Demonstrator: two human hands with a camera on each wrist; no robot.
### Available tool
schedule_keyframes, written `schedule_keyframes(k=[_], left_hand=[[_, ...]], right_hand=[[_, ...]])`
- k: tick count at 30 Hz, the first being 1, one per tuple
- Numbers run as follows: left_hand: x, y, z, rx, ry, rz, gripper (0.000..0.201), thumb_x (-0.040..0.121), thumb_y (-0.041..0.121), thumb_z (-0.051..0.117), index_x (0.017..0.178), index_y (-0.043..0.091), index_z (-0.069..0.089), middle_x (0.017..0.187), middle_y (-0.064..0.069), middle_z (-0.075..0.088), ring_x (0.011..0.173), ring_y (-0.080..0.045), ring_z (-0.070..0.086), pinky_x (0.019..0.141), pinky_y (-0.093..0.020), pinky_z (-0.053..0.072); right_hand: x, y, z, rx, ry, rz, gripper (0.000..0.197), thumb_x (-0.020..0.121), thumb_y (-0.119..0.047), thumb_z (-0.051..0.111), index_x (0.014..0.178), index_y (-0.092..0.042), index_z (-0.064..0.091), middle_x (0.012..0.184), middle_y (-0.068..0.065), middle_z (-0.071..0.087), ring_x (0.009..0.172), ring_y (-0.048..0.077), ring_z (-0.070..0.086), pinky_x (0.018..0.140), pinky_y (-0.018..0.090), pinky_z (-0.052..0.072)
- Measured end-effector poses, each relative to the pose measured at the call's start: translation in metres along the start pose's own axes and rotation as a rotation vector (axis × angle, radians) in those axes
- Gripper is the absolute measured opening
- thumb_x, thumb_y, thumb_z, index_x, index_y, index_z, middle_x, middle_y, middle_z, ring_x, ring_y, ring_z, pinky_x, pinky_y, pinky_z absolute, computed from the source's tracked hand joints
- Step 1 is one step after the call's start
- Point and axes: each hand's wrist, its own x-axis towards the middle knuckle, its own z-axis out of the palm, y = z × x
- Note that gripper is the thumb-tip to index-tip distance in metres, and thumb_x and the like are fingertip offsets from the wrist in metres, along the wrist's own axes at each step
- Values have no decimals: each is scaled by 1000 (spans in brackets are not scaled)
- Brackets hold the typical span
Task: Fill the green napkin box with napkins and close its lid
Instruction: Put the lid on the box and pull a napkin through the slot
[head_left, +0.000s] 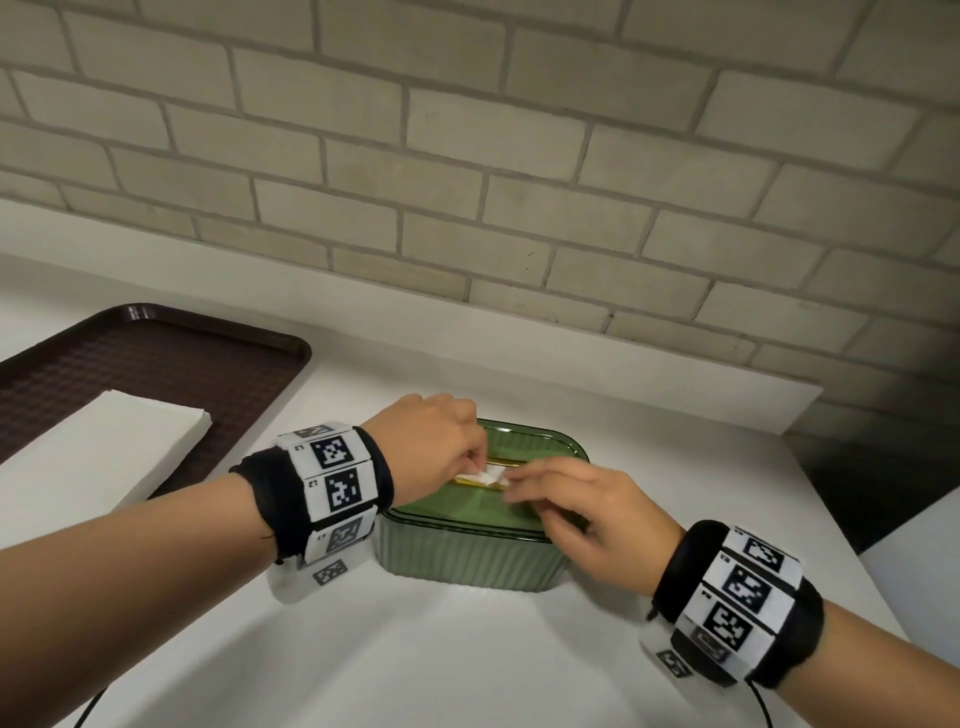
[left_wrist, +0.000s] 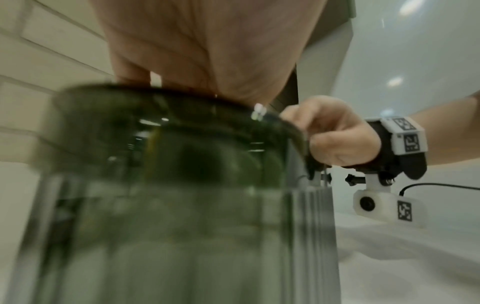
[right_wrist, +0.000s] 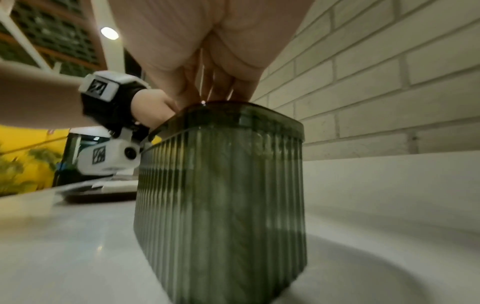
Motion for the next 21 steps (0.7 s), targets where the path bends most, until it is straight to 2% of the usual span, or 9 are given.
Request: schedule_keyframes(k=[4,6,8,10,13,14,16,19,21], left_hand=[[-13,1,4,-25,190,66,25,96,36,36,101,29,60,105,10,57,97,-15,55,74,-27,33],[-19,-1,8,13,224,87,26,88,35,36,84,32,61,83,14,62,74,-12,61,61,-24,38],[-23,-3,16,38,293,105,17,82,33,38,80,34,55,72,17,61,66,-9,60,56,-23,44],[-25,-3,20,55,312,140,9,80,30,40,84,35,46,69,17,62,67,-9,60,58,-21,47],[-26,-4,20,68,302,131,12,77,30,40,87,35,40,67,19,61,66,-8,60,56,-21,45],[-26,-4,18,64,301,114,11,78,31,39,88,36,40,66,19,61,65,-8,60,55,-22,45],[-25,-2,13,39,292,84,9,84,34,40,91,36,44,70,18,61,69,-8,59,59,-25,47],[-24,-2,4,-224,157,-48,12,95,34,46,99,34,57,90,14,63,89,-8,53,83,-25,42],[-21,-8,2,-447,124,-135,10,93,29,53,99,29,61,91,10,64,89,-7,55,78,-15,40]], right_hand=[[18,5,-3,-20,101,190,24,89,-10,56,109,-17,69,98,-11,60,89,-2,55,82,2,38],[27,9,-5,-21,19,265,23,90,-12,58,108,-19,70,90,-17,53,81,-6,52,77,0,34],[36,12,-5,-54,-100,276,24,90,-11,59,110,-19,70,89,-11,50,79,-4,49,76,-1,33],[44,11,-6,-88,-204,250,26,90,-10,60,112,-19,69,91,-4,49,81,7,52,78,4,36],[53,7,-6,-176,-309,165,20,89,-12,60,107,-16,70,94,5,53,82,21,57,80,31,48],[56,6,-6,-184,-321,143,18,90,-15,60,104,-15,70,95,7,54,82,22,58,79,34,49],[60,3,-7,-170,-326,124,17,91,-22,60,101,-13,70,94,7,54,80,22,58,78,36,49],[63,2,-3,-196,-360,125,18,94,-23,54,103,-13,67,98,6,53,84,23,58,78,37,49],[62,1,-2,-210,-380,137,18,96,-21,49,106,-14,62,103,4,52,88,22,58,79,37,48]])
